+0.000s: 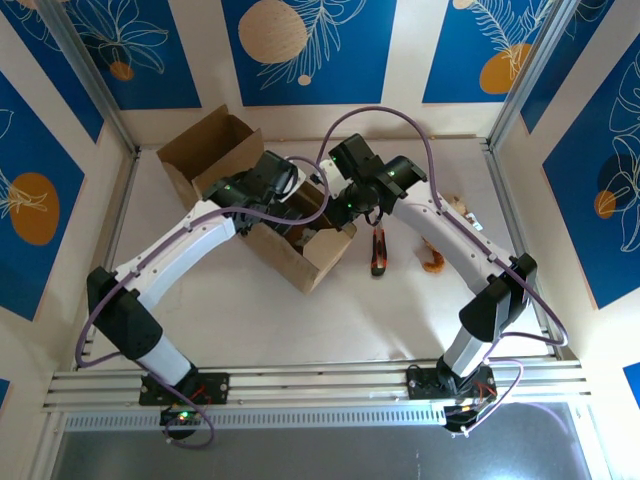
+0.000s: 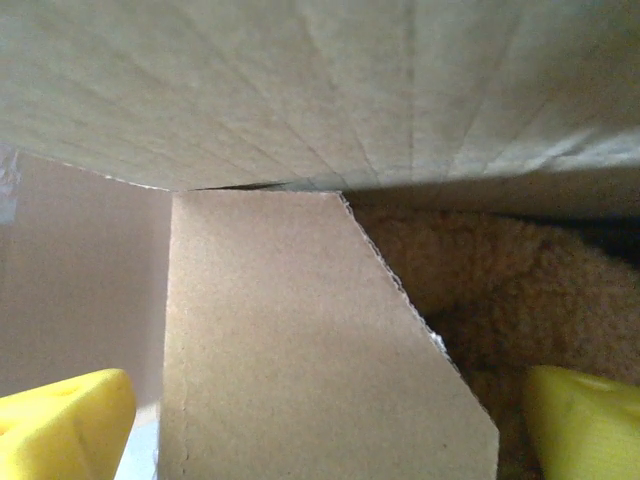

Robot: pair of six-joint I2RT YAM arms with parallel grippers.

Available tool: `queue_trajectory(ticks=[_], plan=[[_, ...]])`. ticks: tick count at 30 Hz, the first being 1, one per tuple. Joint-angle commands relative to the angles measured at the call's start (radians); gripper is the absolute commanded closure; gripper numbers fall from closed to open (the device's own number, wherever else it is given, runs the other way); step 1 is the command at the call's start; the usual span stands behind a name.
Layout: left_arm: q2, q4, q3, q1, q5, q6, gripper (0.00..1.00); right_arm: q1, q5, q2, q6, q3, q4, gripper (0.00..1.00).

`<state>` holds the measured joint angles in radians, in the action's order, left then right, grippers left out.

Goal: Unpack the express box

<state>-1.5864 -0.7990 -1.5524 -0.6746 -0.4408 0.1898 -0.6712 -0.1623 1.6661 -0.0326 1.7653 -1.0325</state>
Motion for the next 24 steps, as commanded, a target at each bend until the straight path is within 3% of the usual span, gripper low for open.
queue_trajectory(ticks=[1,7,21,24], plan=[[0.033,0.064,0.061,-0.002,-0.109,0.02,0.03,-0.001,0.075,-0.046,-0.001,0.005,0.037,1.0],[0.113,0.177,0.143,-0.021,-0.175,0.059,0.23,-0.001,0.087,-0.044,0.0,-0.005,0.035,1.0],[0.163,0.139,0.105,-0.023,-0.173,0.09,1.0,-0.004,0.083,-0.056,0.001,-0.038,0.039,1.0],[0.166,0.109,0.08,-0.023,-0.151,0.09,1.0,-0.001,0.061,-0.068,0.002,-0.065,0.059,1.0]])
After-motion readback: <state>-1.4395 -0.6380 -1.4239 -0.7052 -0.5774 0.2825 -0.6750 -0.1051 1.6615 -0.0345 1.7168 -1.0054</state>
